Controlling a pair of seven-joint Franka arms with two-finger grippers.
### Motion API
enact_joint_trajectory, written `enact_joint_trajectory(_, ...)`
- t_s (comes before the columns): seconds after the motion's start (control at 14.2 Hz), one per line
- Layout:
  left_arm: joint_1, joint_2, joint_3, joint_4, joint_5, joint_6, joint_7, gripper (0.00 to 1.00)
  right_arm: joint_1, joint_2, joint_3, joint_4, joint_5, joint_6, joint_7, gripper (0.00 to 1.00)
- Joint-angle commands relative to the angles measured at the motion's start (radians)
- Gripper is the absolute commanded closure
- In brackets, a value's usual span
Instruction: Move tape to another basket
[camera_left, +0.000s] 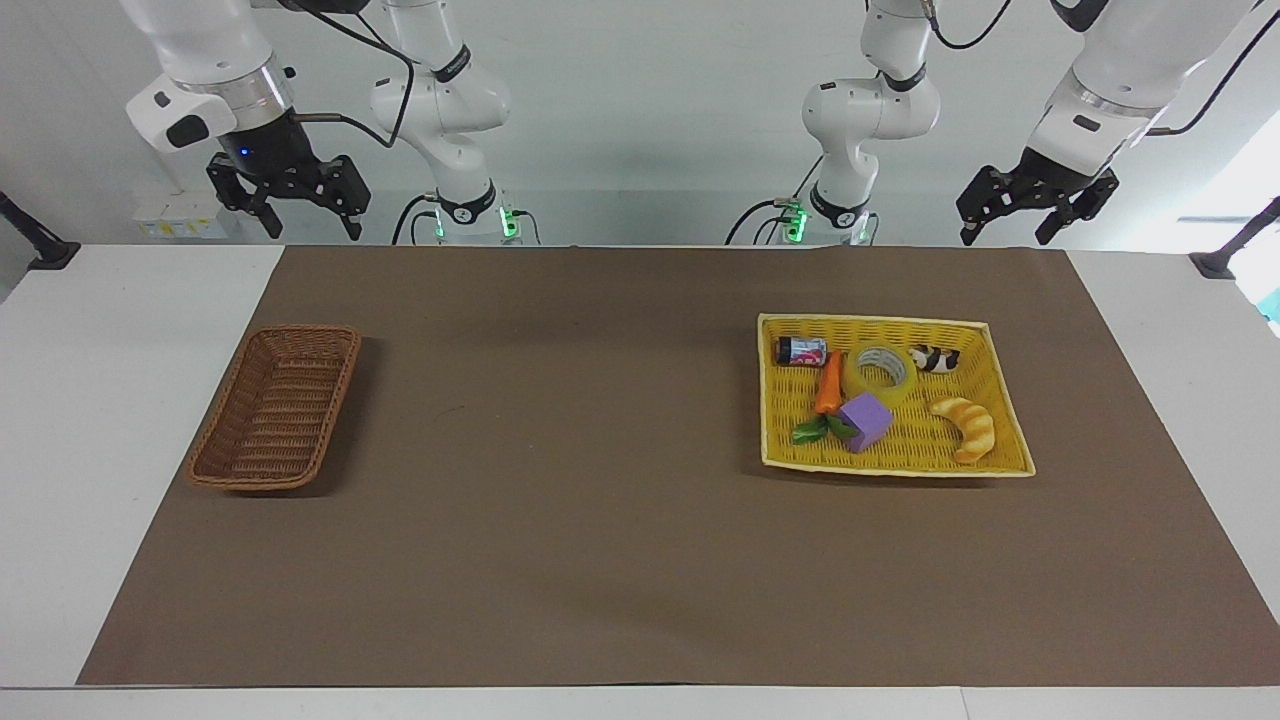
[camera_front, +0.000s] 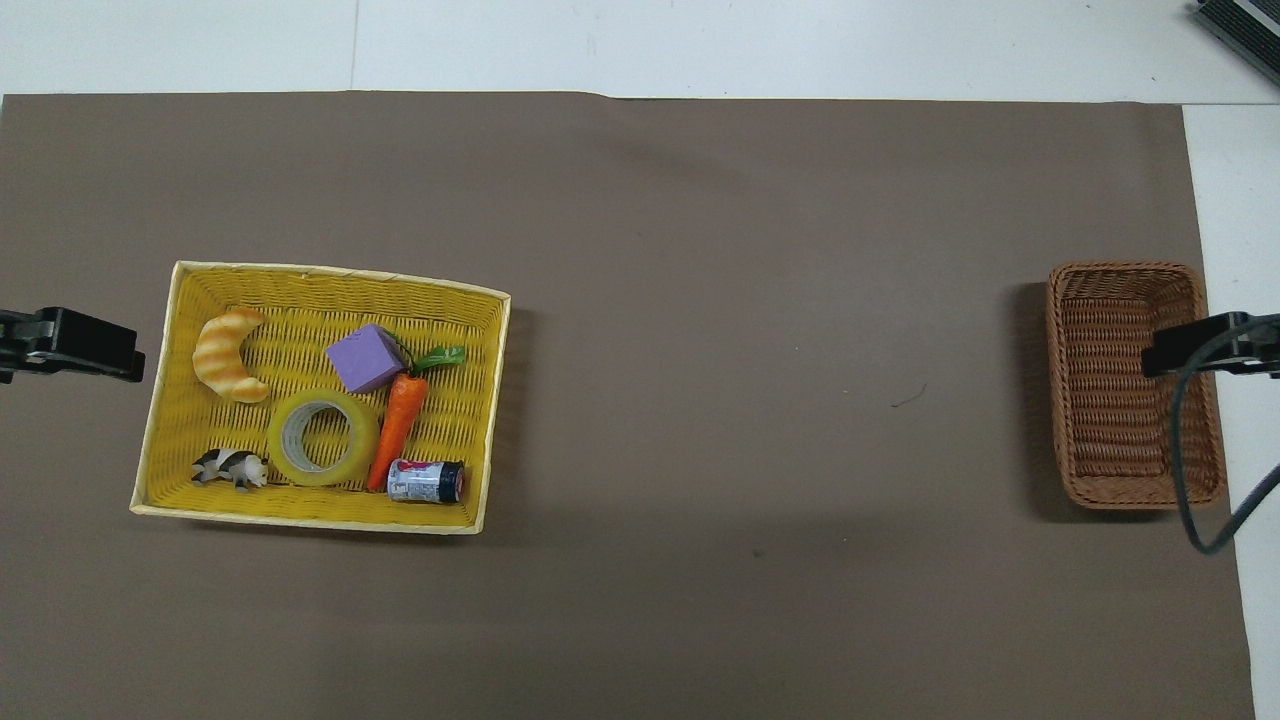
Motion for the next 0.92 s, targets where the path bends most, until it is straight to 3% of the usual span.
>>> enact_joint_trajectory(0.0,0.005,0.013,0.0,0.015,-0.01,-0.025,0.04,0.0,-0.011,-0.013,0.003,-0.019,0.003,0.01,-0.028,0.0)
enact_joint_trajectory(0.85,0.02,-0.008,0.006,-0.023,-0.012,0.012,0.048,0.0,-0.012,-0.014,0.003,-0.025,0.003,0.022,-0.028,0.0)
